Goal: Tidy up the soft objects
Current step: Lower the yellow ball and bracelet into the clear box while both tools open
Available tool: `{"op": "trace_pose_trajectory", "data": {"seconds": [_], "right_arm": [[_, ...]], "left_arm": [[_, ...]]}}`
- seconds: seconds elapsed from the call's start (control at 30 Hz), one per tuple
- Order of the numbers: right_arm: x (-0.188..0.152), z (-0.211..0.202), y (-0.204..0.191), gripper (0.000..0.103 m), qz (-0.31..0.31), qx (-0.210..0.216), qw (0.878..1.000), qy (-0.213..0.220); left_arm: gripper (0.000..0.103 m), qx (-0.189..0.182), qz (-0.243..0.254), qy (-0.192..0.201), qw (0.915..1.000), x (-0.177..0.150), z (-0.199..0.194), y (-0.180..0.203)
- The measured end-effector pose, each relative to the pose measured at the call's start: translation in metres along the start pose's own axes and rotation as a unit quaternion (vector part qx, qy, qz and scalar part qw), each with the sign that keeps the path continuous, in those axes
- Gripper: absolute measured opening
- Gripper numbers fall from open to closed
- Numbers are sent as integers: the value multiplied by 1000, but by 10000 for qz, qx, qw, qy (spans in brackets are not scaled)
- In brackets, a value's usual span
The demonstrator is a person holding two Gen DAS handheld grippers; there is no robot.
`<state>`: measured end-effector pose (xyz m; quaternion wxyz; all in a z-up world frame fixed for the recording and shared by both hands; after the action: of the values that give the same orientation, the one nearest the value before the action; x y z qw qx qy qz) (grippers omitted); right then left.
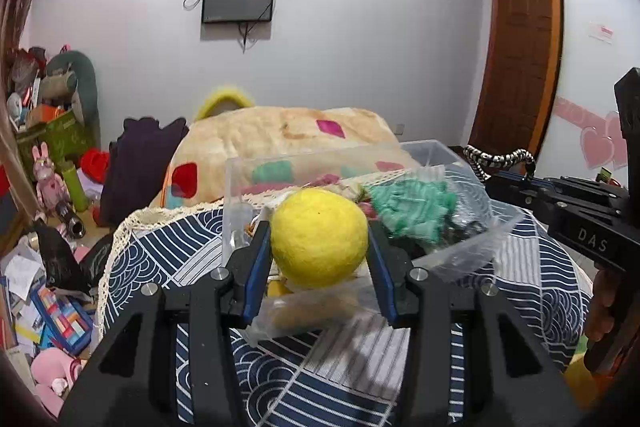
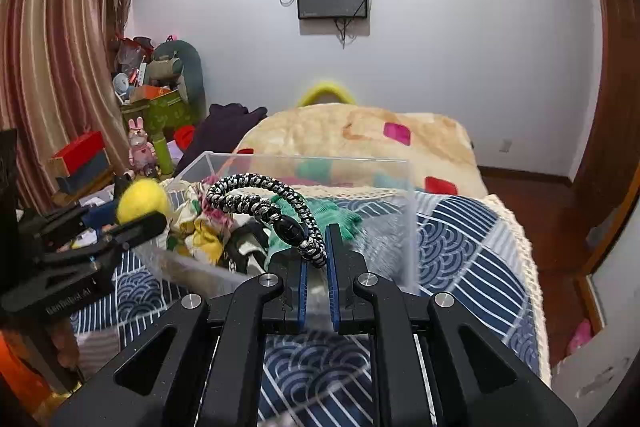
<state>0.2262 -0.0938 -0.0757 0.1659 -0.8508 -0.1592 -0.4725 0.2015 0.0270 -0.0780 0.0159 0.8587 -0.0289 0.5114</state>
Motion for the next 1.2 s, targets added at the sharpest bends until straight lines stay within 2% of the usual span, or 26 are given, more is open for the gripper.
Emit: {"op": "trace_pose_trajectory", "data": {"seconds": [0.33,0.5,0.53,0.57,0.6,0.63,0.67,0.8,0.93,1.2], "right_arm": [[-7,47,-17,8,-153,0,9983,-568],[-19,51,-21,11,-386,-19,9958,-832],[-20,49,-21,16,-432,-40,9957,-814],[-20,47,-20,27,-448,-48,9958,-793],[-20,45,-21,33,-470,-43,9957,-797],[-20,41,-20,43,-483,-68,9960,-747],[-19,38,-18,47,-515,-111,9963,-683],[-19,26,-16,47,-660,-148,9959,-593],[-19,10,-15,47,-649,-15,9966,-515],[3,-36,-22,47,-489,235,9984,140]], "left_arm": [[46,128,-33,-284,9995,-5,28,-8],[58,108,-16,-403,9991,-11,29,-8],[60,113,-13,-400,9991,-11,28,-7],[62,110,-12,-395,9992,-12,28,-6],[62,89,-16,-394,9992,-12,27,-6],[62,75,-22,-394,9992,-12,26,-6],[62,52,-34,-397,9992,-13,24,-5],[62,-5,-19,-355,9994,-12,15,-2],[63,-75,-53,-226,9997,-7,0,3],[63,-6,173,437,9989,18,-50,18]]}}
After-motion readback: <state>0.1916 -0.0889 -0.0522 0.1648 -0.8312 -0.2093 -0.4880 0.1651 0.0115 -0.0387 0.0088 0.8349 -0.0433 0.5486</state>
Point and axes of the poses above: each gripper's, at about its wrist camera, not at the fingertips, and z roughly the way its jaws point, y to its right, x to its top, the point moved 8 cm from there along z, roughly the way its jaws point, and after that the axes turned 6 degrees about z, right-handed, at the moved point
